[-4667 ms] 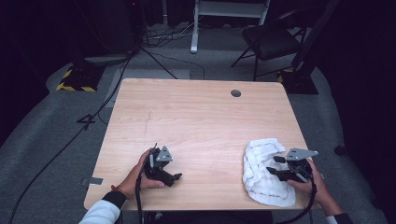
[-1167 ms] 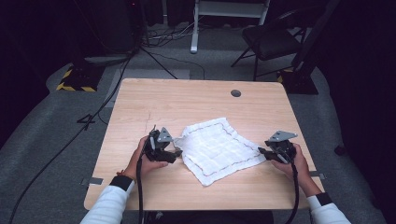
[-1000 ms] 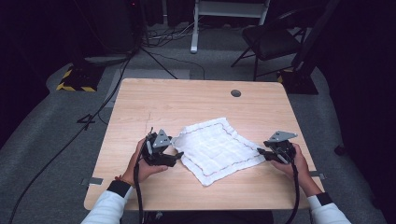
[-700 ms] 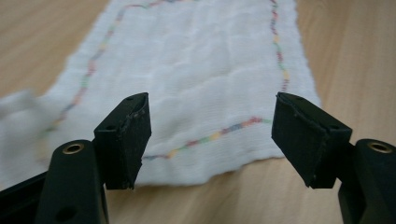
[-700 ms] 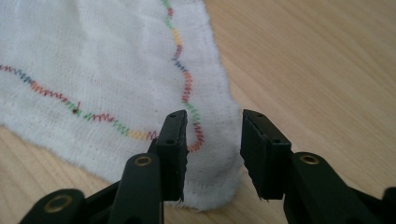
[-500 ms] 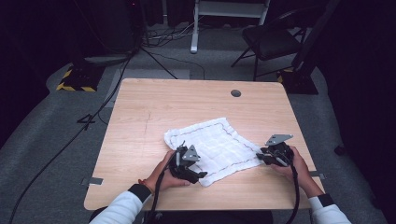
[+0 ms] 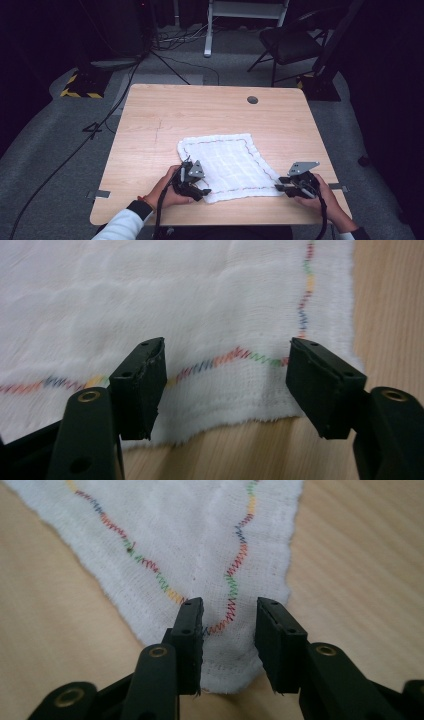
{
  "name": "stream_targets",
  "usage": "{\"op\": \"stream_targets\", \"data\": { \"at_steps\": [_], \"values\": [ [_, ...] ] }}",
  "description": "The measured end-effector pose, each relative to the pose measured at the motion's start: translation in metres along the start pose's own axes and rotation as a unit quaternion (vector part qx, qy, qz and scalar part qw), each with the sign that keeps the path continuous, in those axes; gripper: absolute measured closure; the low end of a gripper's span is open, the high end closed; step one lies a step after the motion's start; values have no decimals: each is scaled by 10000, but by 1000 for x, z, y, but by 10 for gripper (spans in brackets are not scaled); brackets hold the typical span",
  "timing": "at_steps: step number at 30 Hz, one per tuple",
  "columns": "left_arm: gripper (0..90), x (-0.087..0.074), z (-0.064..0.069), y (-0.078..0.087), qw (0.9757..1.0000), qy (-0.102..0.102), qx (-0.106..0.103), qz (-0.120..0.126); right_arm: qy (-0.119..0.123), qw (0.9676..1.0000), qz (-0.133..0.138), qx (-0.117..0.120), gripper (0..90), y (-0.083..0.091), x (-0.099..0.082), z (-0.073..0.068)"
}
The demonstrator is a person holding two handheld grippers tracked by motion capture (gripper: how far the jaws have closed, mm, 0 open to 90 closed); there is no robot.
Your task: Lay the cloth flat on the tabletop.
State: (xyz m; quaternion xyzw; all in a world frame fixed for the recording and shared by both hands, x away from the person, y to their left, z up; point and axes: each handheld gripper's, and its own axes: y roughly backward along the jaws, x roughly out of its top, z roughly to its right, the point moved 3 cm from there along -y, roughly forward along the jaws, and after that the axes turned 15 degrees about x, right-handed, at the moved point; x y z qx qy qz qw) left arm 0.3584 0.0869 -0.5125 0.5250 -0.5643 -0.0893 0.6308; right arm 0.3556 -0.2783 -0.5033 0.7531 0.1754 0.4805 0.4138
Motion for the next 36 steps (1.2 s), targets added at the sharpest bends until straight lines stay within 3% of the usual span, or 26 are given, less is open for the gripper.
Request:
{"op": "stream_targets", "data": {
  "at_steps": [3, 5, 6, 7, 8, 10, 12, 13, 14, 15, 16, 17, 19, 21, 22, 23, 26, 27, 28, 29, 31, 32, 34, 36],
  "values": [
    [272, -8, -16, 11, 9993, 286, 233, 75, 184, 9997, -97, 87, 547, 0, 3, -14],
    [266, -11, -33, 16, 9972, 585, 422, 213, 289, 9995, 144, -9, 532, 6, 13, -15],
    [264, -11, -33, 16, 9972, 585, 422, 213, 289, 9995, 144, -9, 532, 6, 13, -15],
    [249, -11, -51, 14, 9939, 868, 658, 181, 308, 9982, 487, -191, 502, 10, 33, -2],
    [238, -11, -51, 14, 9939, 868, 658, 181, 308, 9982, 487, -191, 502, 10, 33, -2],
    [232, -9, -74, 5, 9890, 1100, 983, 112, 368, 9967, 603, -396, 483, 3, 57, 21],
    [215, -8, -86, -3, 9848, 1284, 1172, 59, 292, 9968, 636, -386, 455, -6, 73, 38],
    [207, -8, -86, -3, 9848, 1284, 1172, 59, 292, 9968, 636, -386, 455, -6, 73, 38],
    [207, -7, -97, -11, 9824, 1414, 1222, -30, 186, 9963, 737, -407, 452, -19, 92, 59],
    [201, -7, -97, -11, 9824, 1414, 1222, -30, 186, 9963, 737, -407, 452, -19, 92, 59],
    [191, -6, -103, -15, 9804, 1556, 1205, 20, 69, 9964, 703, -462, 434, -32, 107, 74],
    [195, -6, -103, -15, 9804, 1556, 1205, 20, 69, 9964, 703, -462, 434, -32, 107, 74],
    [196, -4, -105, -21, 9786, 1476, 1431, 22, 58, 9964, 657, -538, 415, -43, 118, 85],
    [196, -4, -105, -26, 9805, 1376, 1401, -13, -85, 9964, 658, -519, 399, -52, 126, 96],
    [195, -4, -105, -29, 9803, 1370, 1420, -27, -133, 9965, 683, -470, 396, -55, 129, 100],
    [177, -3, -106, -32, 9803, 1380, 1409, -28, -217, 9965, 608, -524, 381, -63, 132, 108],
    [167, -2, -110, -35, 9805, 1504, 1260, -91, -383, 9966, 656, -314, 368, -72, 135, 113],
    [167, -2, -118, -37, 9768, 1836, 1100, -94, -388, 9967, 618, -361, 367, -76, 136, 115],
    [166, -2, -118, -37, 9768, 1836, 1100, -94, -388, 9967, 618, -361, 367, -76, 136, 115],
    [169, -2, -124, -39, 9742, 1947, 1132, -112, -444, 9968, 572, -340, 357, -81, 136, 117],
    [168, 0, -126, -40, 9749, 1914, 1127, -158, -491, 9963, 636, -297, 359, -82, 135, 119],
    [175, 0, -127, -40, 9748, 1916, 1132, -146, -542, 9958, 686, -284, 382, -80, 134, 120],
    [247, 4, -124, -42, 9786, 1715, 1135, -57, -498, 9957, 736, -271, 515, -79, 132, 120],
    [410, 5, -123, -41, 9794, 1699, 1090, -49, -426, 9962, 738, -199, 660, -78, 130, 114]
  ]
}}
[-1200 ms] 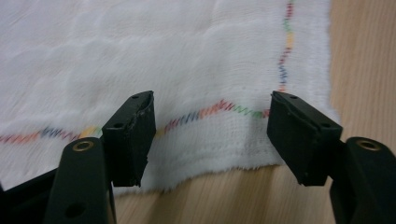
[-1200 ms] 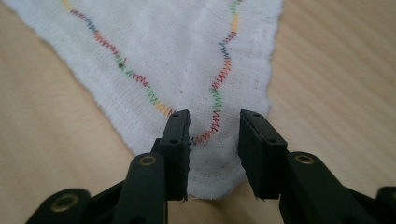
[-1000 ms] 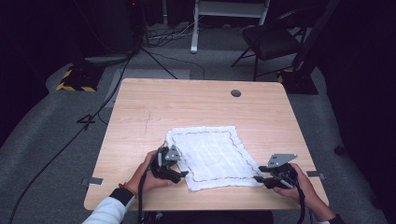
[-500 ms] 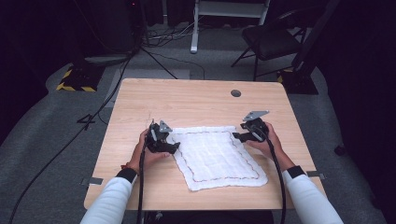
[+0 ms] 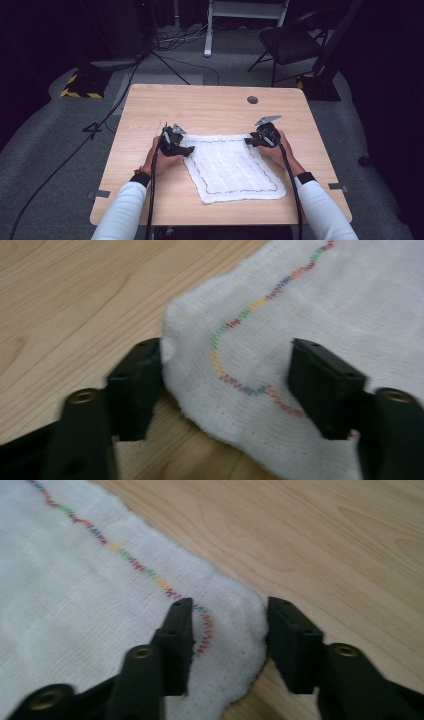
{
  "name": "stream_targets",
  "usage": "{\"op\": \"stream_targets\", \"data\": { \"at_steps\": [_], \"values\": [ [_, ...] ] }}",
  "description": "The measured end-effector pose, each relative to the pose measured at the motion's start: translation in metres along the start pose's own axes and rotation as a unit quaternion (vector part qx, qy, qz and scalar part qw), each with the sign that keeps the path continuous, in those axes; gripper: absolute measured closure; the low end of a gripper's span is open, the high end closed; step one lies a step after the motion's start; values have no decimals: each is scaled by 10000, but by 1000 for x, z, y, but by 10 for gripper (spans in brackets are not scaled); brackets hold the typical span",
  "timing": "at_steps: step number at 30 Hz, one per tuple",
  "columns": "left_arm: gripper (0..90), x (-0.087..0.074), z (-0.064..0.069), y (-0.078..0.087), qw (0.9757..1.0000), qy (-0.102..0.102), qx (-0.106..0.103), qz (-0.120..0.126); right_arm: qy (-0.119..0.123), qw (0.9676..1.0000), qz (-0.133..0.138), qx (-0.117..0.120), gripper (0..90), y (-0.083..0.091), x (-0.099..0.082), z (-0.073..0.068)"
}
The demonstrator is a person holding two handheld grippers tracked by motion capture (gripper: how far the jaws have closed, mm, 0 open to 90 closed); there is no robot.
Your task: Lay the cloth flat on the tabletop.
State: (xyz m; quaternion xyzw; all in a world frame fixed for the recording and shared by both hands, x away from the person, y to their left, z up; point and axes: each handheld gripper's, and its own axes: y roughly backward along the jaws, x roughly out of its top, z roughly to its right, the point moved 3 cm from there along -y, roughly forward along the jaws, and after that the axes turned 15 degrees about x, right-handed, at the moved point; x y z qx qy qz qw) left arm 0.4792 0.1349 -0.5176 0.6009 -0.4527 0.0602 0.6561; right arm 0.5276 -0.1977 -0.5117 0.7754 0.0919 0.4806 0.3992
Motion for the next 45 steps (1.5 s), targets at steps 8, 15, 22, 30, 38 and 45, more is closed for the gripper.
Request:
{"op": "stream_targets", "data": {
  "at_steps": [8, 15, 22, 30, 38, 45],
  "values": [
    [800, 6, 8, 14, 9970, -565, -412, 338, 259, 9996, 131, -54, 859, 26, -10, -22],
    [809, 30, 4, 43, 9927, -728, -425, 861, 426, 9961, 730, -233, 868, 72, -3, -41],
    [807, 70, 0, 61, 9874, -813, -339, 1318, 758, 9886, 1080, -725, 868, 112, 19, -52],
    [808, 103, -10, 54, 9863, -685, -103, 1500, 773, 9826, 1296, -1086, 869, 127, 40, -39],
    [441, 105, -5, 17, 9928, -185, 318, 1139, 435, 9822, 1014, -1523, 680, 99, 50, 3],
    [232, 48, 33, -2, 9936, -1062, -135, 348, 280, 9947, 376, -914, 463, 67, 2, 2]
  ]
}}
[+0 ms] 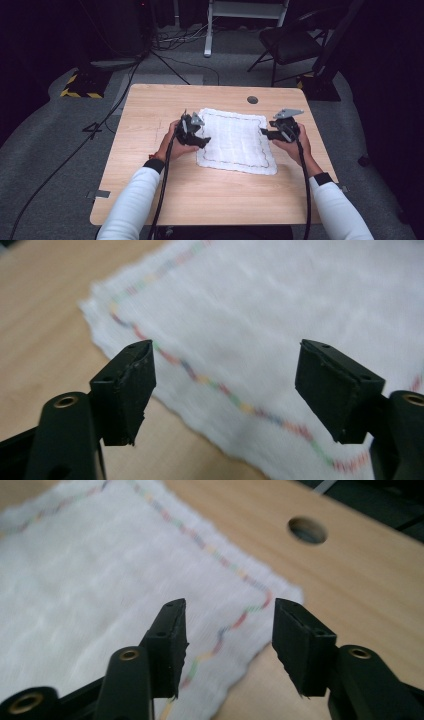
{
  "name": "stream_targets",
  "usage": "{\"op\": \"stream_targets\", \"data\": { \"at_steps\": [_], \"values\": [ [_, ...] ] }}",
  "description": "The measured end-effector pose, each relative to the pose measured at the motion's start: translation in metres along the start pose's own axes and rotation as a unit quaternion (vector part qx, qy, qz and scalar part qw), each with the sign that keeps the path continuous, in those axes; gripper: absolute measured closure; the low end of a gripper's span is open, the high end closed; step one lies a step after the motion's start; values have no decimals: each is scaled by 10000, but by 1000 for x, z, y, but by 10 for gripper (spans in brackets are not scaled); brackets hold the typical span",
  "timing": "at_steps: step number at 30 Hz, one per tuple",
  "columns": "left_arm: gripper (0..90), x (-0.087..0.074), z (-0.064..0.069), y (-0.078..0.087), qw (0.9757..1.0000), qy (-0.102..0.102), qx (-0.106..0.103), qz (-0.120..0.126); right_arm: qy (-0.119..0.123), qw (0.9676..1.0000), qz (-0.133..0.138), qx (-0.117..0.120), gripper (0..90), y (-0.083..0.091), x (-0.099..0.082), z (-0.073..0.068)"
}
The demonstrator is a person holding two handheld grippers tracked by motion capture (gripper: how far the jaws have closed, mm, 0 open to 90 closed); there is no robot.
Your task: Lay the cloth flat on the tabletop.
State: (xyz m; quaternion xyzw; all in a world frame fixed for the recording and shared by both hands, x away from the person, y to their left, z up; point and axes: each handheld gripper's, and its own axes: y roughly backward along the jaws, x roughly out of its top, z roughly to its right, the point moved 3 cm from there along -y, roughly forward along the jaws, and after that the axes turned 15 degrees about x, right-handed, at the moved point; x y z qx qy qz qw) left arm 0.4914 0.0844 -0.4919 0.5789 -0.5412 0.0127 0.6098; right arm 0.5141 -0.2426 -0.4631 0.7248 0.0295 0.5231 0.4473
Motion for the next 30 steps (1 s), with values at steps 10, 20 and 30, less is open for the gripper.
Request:
{"op": "stream_targets", "data": {
  "at_steps": [10, 20, 30],
  "values": [
    [261, -35, 21, 11, 9994, -146, -204, -258, 123, 9969, -509, 595, 378, 4, -58, -31],
    [258, -52, 29, 28, 9987, -103, -418, -290, 50, 9961, -523, 705, 395, 15, -83, -49],
    [226, -61, 38, 47, 9982, -258, -506, -181, 339, 9954, -621, 639, 370, 32, -92, -73]
  ]
}}
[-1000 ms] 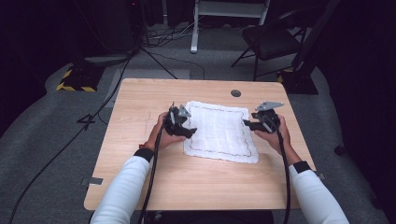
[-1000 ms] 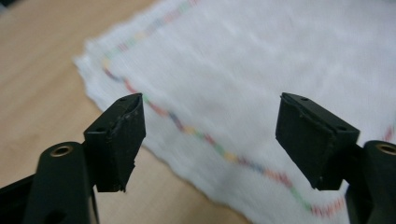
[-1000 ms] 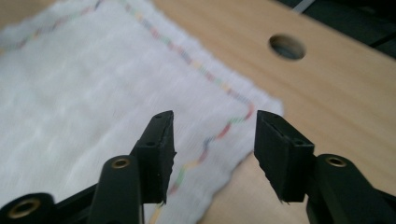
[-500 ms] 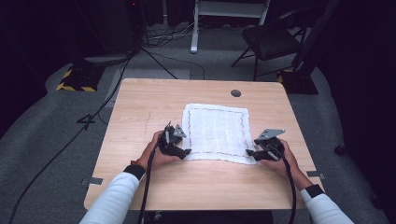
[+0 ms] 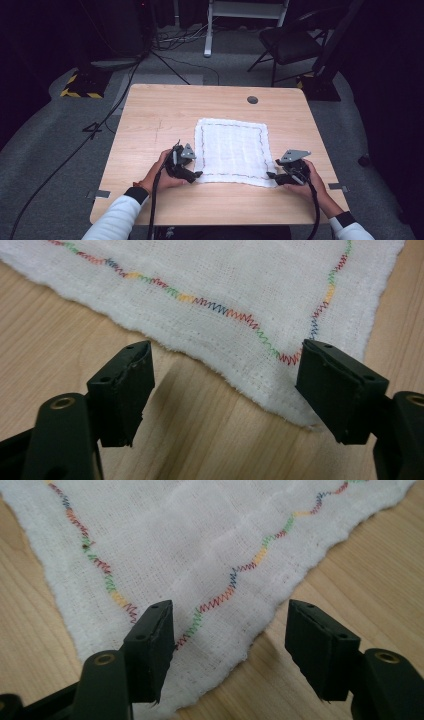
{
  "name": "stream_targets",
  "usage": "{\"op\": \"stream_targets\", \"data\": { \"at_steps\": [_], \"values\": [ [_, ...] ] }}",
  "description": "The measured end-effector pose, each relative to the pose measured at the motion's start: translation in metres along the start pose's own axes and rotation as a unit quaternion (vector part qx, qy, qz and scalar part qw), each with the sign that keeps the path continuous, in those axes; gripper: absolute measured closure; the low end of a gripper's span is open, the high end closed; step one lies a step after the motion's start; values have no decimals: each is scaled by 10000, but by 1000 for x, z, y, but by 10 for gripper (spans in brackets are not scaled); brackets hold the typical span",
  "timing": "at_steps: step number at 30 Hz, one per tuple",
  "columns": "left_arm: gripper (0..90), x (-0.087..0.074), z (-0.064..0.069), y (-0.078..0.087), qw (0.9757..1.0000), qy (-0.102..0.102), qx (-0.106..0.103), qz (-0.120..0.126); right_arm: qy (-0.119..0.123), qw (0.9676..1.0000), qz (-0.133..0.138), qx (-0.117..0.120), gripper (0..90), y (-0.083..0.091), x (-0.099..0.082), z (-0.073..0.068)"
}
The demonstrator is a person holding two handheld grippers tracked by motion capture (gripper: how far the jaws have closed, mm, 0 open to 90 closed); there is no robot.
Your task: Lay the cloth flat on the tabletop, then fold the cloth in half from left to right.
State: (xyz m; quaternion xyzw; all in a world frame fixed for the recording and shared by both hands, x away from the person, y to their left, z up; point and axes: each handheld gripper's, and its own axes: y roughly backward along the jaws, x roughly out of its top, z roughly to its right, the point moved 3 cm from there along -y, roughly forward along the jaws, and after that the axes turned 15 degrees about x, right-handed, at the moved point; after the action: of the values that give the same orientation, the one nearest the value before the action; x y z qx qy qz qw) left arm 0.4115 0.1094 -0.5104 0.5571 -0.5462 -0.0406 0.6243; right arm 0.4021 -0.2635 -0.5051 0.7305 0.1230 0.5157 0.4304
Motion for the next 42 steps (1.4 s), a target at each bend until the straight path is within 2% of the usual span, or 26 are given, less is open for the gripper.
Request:
{"op": "stream_targets", "data": {
  "at_steps": [1, 2, 3, 4, 5, 7, 9, 10, 11, 12, 14, 15, 19, 20, 21, 24, 27, 32, 33, 36, 37, 38, 39, 42],
  "values": [
    [226, 0, 0, 0, 10000, 0, 0, 0, 0, 10000, 0, 0, 370, 0, 0, 0],
    [225, 2, -5, 1, 9999, 50, 89, 43, 53, 9998, 193, 45, 383, 3, 9, -4],
    [225, 4, -10, 1, 9997, 148, 157, 75, 53, 9998, 193, 45, 383, 3, 9, -4],
    [225, 7, -16, 0, 9993, 259, 228, 126, 78, 9994, 310, 133, 386, 3, 15, -6],
    [221, 10, -22, -1, 9989, 346, 274, 172, 234, 9985, 409, 265, 394, 0, 28, -15],
    [221, 19, -40, -7, 9975, 446, 488, 239, 331, 9980, 431, 335, 401, -4, 34, -20],
    [221, 27, -56, -15, 9957, 667, 596, 255, 441, 9962, 513, 552, 411, -14, 48, -31],
    [219, 31, -65, -20, 9942, 801, 661, 296, 600, 9943, 478, 734, 412, -28, 64, -43],
    [219, 35, -73, -26, 9928, 927, 691, 303, 600, 9943, 478, 734, 412, -28, 64, -43],
    [219, 42, -84, -36, 9900, 1184, 694, 329, 790, 9911, 491, 948, 418, -44, 78, -56],
    [218, 51, -94, -50, 9888, 1198, 855, 259, 960, 9887, 418, 1071, 419, -59, 90, -67],
    [218, 53, -97, -54, 9878, 1186, 980, 229, 1078, 9869, 365, 1145, 425, -70, 97, -74],
    [220, 62, -109, -74, 9822, 1490, 1137, 136, 1253, 9827, 231, 1345, 426, -98, 111, -90],
    [220, 62, -109, -74, 9822, 1490, 1137, 136, 1253, 9827, 231, 1345, 426, -98, 111, -90],
    [221, 63, -113, -83, 9802, 1570, 1210, 39, 1301, 9810, 231, 1423, 426, -110, 118, -96],
    [223, 64, -114, -93, 9776, 1727, 1199, -37, 1353, 9791, 206, 1503, 426, -122, 122, -104],
    [222, 65, -112, -100, 9776, 1742, 1175, -108, 1459, 9770, 117, 1549, 422, -133, 123, -111],
    [205, 65, -111, -105, 9758, 1862, 1141, -31, 1443, 9768, 135, 1580, 414, -140, 129, -116],
    [209, 64, -111, -105, 9759, 1874, 1119, -8, 1375, 9777, 166, 1579, 410, -144, 131, -117],
    [218, 64, -111, -104, 9758, 1865, 1140, 10, 1369, 9779, 201, 1564, 417, -146, 134, -117],
    [255, 64, -111, -104, 9760, 1852, 1148, 7, 1360, 9792, 187, 1492, 487, -148, 136, -118],
    [255, 64, -111, -103, 9767, 1819, 1138, -6, 1360, 9792, 187, 1492, 487, -148, 136, -118],
    [301, 64, -111, -102, 9783, 1767, 1079, 25, 1367, 9793, 169, 1483, 533, -147, 137, -119],
    [557, 64, -111, -99, 9806, 1791, 797, 100, 1337, 9819, 127, 1336, 662, -147, 139, -118]
  ]
}}
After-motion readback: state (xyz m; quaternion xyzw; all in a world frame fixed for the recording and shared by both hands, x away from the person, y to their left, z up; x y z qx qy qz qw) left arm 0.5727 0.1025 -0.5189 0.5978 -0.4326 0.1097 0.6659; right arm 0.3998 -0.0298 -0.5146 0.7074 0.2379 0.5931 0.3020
